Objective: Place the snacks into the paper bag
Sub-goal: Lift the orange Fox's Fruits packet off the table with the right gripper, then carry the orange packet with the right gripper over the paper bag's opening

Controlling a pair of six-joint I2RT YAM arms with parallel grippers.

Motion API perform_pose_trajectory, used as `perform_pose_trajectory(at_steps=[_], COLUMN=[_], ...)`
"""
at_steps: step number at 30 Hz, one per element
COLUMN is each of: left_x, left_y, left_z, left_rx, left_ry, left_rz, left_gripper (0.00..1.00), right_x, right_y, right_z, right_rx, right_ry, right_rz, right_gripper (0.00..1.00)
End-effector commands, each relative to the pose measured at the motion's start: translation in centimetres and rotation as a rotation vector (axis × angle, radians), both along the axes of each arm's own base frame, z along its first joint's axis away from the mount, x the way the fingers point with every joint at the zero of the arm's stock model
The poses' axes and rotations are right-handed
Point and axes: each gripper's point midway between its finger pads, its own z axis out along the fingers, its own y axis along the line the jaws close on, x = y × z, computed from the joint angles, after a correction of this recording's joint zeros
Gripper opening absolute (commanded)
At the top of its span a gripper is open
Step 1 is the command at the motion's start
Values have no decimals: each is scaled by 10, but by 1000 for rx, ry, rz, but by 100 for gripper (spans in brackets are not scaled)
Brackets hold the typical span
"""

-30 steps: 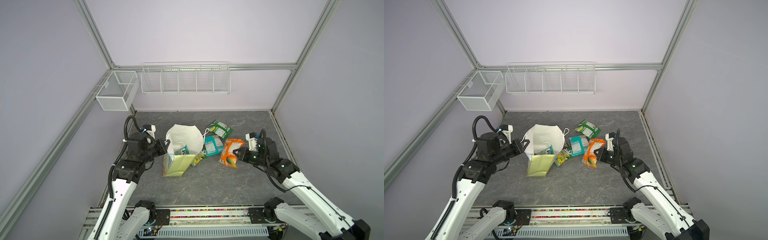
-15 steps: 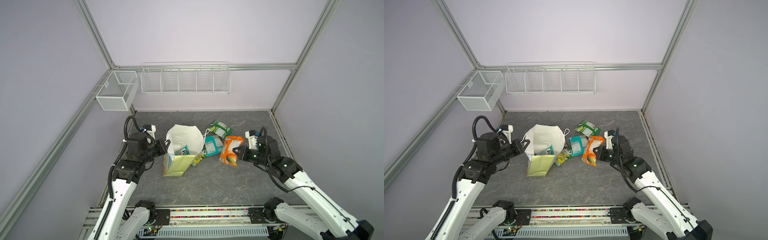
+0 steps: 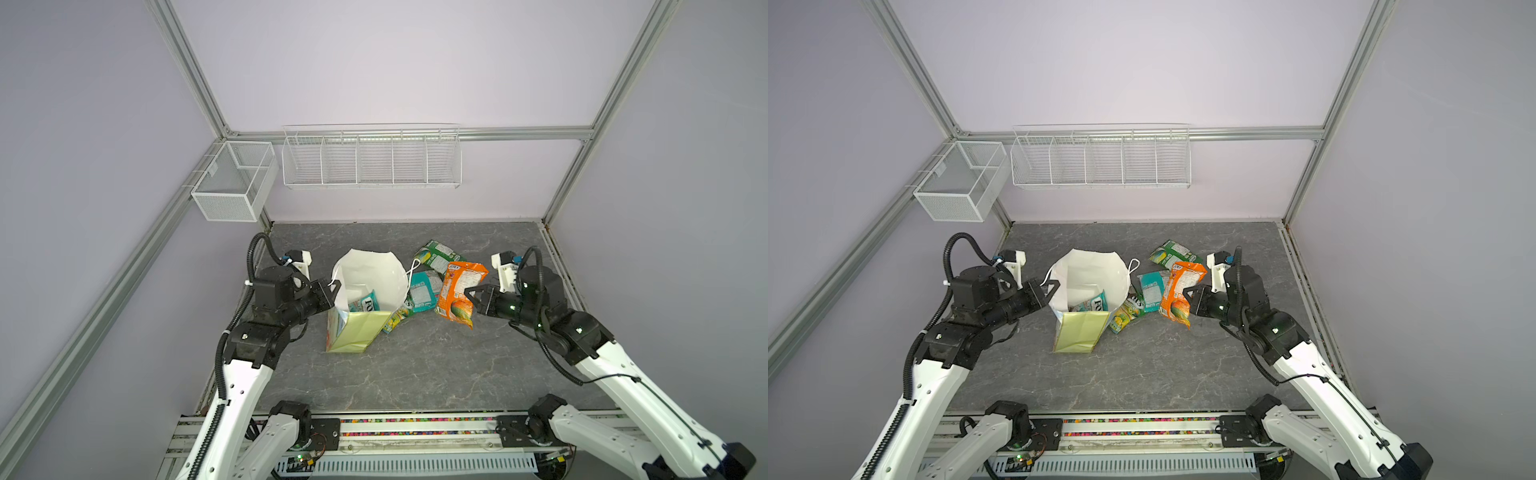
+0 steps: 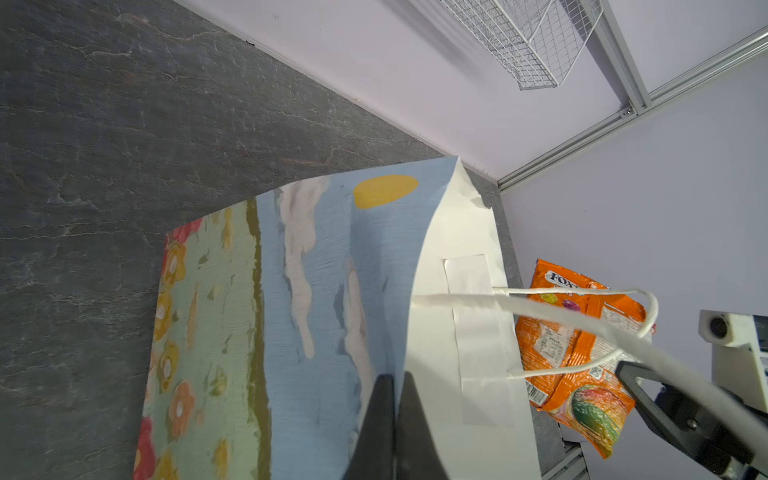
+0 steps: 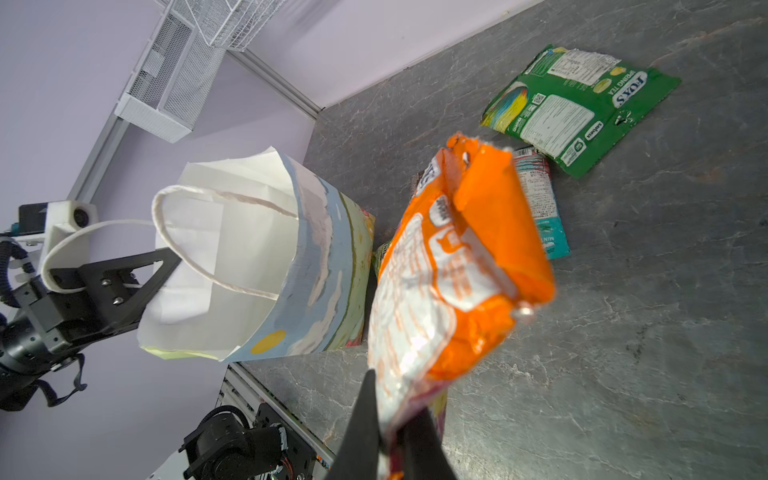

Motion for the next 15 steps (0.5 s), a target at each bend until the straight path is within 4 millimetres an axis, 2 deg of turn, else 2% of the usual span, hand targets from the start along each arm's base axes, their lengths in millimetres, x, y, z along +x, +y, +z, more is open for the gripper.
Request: perform_pose_trajectory(at_steps=[1, 15], left_x=[-1, -5], left_y=[-3, -3], left_z=[9, 9], left_rx=[-20, -32], left_ry=[-40, -46], left_rz=[-14, -17], left_gripper=[0, 0], right_x=[0, -4], right_y=[4, 13], right_z=[32, 71], right_rx=[32, 62], right_ry=[-97, -168], right_rz=[17, 54], right_gripper=[7, 7])
